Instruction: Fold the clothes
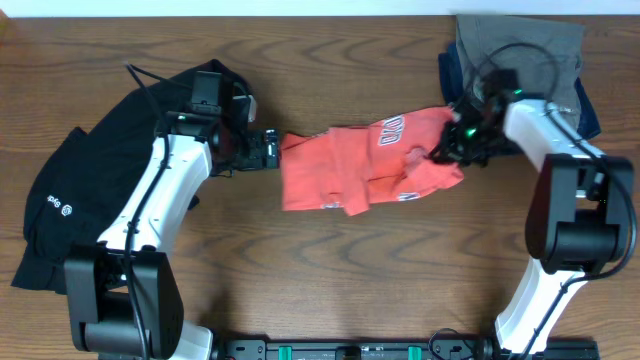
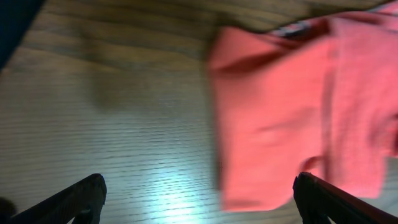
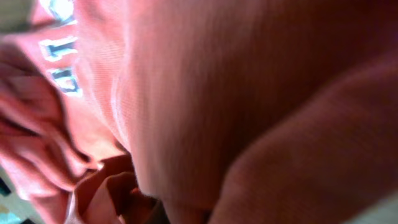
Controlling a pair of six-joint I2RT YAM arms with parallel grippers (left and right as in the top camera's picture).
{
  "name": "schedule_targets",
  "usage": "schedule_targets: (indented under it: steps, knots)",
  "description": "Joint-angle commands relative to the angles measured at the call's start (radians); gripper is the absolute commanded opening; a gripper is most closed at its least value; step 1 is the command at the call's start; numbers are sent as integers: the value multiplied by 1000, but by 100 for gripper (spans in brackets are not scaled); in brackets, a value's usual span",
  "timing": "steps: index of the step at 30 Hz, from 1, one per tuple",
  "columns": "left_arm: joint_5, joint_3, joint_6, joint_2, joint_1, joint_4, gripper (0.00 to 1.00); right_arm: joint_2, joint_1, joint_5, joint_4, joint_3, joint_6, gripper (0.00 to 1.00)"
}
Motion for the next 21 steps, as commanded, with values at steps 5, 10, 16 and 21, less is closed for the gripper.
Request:
schedule_targets:
  steps: [5,10,16,21]
  knots:
    - [-28,24,9,-23,96,-5,97,-88,55,4,-125,167,-108,1]
    - [-28,24,9,-23,161,-16,97,-88,209,5,-128,224,-107,1]
    - [-28,24,9,-23,203,-34,97,-88,440,134,-76,248,-61,1]
    - [-31,23,9,-23,205,-34,97,-81,620,306,-64,248,-47,2]
